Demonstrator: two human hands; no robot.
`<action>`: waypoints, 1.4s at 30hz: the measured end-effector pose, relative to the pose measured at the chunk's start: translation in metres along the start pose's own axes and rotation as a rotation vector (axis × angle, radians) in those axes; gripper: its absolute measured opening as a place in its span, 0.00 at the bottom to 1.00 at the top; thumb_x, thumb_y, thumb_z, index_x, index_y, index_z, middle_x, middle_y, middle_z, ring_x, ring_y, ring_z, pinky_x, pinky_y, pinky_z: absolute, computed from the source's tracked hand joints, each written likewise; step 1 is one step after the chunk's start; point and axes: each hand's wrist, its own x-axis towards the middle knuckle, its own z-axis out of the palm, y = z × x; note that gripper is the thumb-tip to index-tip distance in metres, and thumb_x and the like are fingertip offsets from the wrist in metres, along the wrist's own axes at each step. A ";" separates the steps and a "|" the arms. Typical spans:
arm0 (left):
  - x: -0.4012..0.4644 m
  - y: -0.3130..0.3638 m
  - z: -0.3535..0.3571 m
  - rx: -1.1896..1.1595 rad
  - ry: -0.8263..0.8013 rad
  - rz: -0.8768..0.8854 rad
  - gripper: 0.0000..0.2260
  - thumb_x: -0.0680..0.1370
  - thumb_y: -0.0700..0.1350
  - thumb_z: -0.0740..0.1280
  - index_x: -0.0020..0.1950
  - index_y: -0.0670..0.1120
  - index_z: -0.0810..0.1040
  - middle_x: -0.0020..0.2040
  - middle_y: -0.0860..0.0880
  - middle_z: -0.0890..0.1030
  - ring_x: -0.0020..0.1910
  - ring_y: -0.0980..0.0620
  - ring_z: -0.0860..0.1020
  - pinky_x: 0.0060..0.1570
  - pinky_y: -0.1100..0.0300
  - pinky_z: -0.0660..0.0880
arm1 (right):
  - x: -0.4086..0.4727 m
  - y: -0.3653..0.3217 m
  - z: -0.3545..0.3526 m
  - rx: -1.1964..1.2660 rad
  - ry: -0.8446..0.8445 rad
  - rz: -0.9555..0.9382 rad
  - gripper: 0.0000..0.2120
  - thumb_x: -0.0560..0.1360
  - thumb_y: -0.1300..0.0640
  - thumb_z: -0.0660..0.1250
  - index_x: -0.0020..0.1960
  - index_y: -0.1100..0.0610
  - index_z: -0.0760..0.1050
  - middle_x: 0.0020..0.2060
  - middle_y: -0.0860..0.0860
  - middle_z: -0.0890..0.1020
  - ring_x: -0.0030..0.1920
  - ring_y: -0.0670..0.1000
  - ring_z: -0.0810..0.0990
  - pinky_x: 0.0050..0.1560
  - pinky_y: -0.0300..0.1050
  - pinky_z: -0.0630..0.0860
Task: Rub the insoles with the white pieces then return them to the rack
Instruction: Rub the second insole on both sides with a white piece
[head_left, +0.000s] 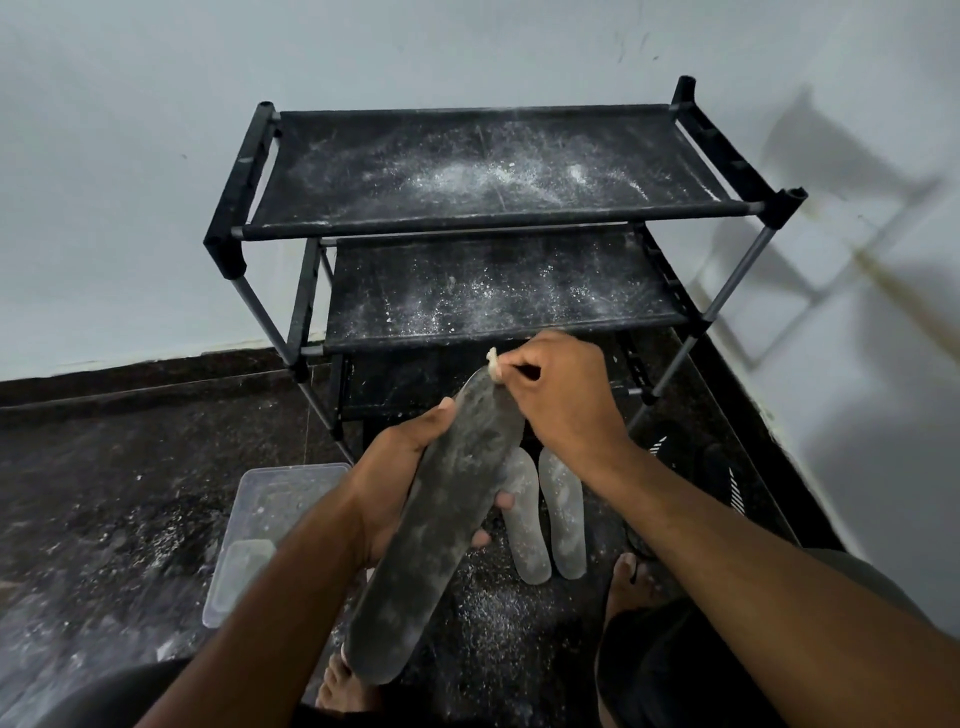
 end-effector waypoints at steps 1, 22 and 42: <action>0.000 0.000 -0.001 -0.008 0.000 0.002 0.30 0.83 0.63 0.56 0.66 0.40 0.80 0.55 0.35 0.83 0.47 0.38 0.83 0.39 0.46 0.81 | -0.004 -0.002 0.003 0.016 -0.048 -0.030 0.04 0.75 0.57 0.73 0.49 0.55 0.85 0.44 0.47 0.82 0.43 0.40 0.79 0.45 0.32 0.77; -0.001 0.004 -0.004 -0.022 0.037 0.041 0.29 0.84 0.62 0.56 0.68 0.39 0.78 0.55 0.34 0.82 0.46 0.37 0.84 0.36 0.45 0.82 | -0.006 -0.001 0.000 0.044 -0.149 0.023 0.03 0.73 0.56 0.74 0.46 0.53 0.85 0.38 0.40 0.81 0.39 0.36 0.80 0.42 0.26 0.75; 0.000 0.005 -0.008 -0.023 0.041 0.059 0.30 0.84 0.63 0.57 0.69 0.39 0.77 0.55 0.33 0.81 0.47 0.37 0.83 0.38 0.45 0.81 | -0.001 0.005 -0.004 0.038 -0.133 0.061 0.02 0.74 0.55 0.74 0.43 0.52 0.85 0.37 0.42 0.83 0.37 0.45 0.83 0.40 0.45 0.81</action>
